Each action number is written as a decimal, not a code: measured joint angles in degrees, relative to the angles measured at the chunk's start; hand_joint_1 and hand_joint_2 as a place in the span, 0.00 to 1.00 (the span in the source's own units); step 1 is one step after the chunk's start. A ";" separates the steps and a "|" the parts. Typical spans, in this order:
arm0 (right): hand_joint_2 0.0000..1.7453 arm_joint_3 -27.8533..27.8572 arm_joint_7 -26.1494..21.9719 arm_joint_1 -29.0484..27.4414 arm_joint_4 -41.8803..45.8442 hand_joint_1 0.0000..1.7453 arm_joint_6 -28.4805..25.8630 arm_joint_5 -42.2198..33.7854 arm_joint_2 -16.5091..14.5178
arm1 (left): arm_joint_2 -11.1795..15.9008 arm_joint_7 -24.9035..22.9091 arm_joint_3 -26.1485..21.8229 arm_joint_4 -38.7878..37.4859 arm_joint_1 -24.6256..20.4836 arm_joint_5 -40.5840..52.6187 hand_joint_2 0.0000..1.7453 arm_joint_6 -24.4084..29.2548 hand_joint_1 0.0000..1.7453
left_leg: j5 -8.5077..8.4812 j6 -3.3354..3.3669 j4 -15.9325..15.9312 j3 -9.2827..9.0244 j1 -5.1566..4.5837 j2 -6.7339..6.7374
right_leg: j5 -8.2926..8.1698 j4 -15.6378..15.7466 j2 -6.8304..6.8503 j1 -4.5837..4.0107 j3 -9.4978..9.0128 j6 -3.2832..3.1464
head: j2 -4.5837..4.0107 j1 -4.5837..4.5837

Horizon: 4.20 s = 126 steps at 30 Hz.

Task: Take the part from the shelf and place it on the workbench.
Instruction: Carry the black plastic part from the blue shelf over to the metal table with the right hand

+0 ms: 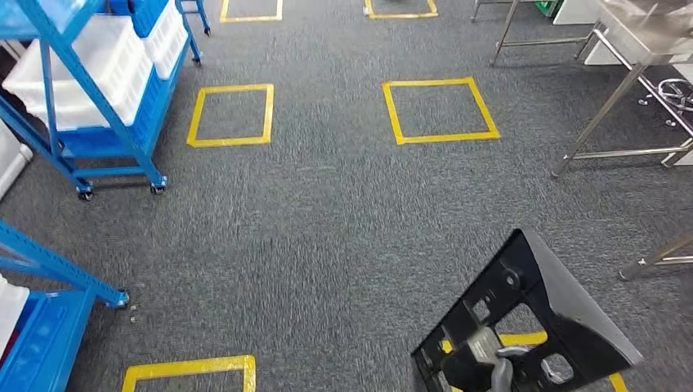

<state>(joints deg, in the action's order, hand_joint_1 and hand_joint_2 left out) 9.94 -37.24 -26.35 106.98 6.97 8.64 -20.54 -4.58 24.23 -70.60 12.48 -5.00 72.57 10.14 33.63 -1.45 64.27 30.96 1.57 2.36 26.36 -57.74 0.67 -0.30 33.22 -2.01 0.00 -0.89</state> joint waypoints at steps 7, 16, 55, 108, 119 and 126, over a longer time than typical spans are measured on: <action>1.00 0.91 -0.26 0.98 -1.93 1.00 0.34 0.14 -0.03 | 0.72 0.08 -0.95 0.01 0.59 -0.72 1.00 -0.07 0.00 | -3.66 -0.23 1.83 3.43 0.09 -4.30 | 0.98 -1.14 -6.12 0.06 -0.47 0.05 | 0.00 0.26; 1.00 1.62 -0.60 2.12 -2.66 1.00 0.43 0.12 -0.01 | 0.90 0.50 -1.30 0.17 0.55 -1.01 1.00 -0.26 0.00 | -5.53 2.26 -5.99 -0.09 -0.01 -3.17 | 5.14 -9.19 -2.73 0.46 4.47 3.06 | -0.01 0.03; 1.00 -0.17 -0.18 3.02 -2.68 1.00 -2.49 3.20 -0.11 | -0.03 0.24 -1.33 0.20 0.36 -0.07 1.00 -1.31 0.00 | -3.96 1.21 -5.96 -1.61 -0.54 3.30 | 0.29 -2.17 3.81 0.32 1.22 2.68 | 0.00 0.04; 1.00 -1.76 6.00 2.16 -1.72 1.00 -15.42 9.52 -0.22 | -1.44 0.53 -1.03 0.20 0.51 0.28 1.00 -3.39 0.00 | -3.86 2.90 -4.98 -0.58 -0.37 -2.39 | 5.65 -10.50 -1.65 0.76 3.87 3.80 | 0.00 0.55; 1.00 -0.34 16.42 10.51 -3.59 1.00 -46.20 32.65 2.39 | -1.35 -0.73 0.17 0.20 0.53 3.75 1.00 -4.31 0.00 | -1.38 1.02 -5.39 -4.47 -0.58 -0.81 | -0.71 -2.22 -0.12 0.00 3.80 1.57 | 0.00 0.59; 1.00 7.11 12.51 21.64 -3.13 1.00 -46.68 51.89 1.39 | -1.29 -1.14 2.07 0.18 -0.09 5.93 1.00 -5.08 0.00 | 3.78 0.03 10.92 6.56 -0.50 -1.87 | 1.10 -1.03 -1.17 0.35 -0.31 0.21 | -0.01 1.17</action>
<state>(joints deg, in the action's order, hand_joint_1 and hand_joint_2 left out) 17.05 -24.73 -4.71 103.85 -39.71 60.54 -19.15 -5.86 23.09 -68.53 12.66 -5.09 78.49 5.07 37.41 -1.42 75.19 37.53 1.07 0.49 27.47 -58.77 -0.50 0.05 32.91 -1.80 -0.01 0.28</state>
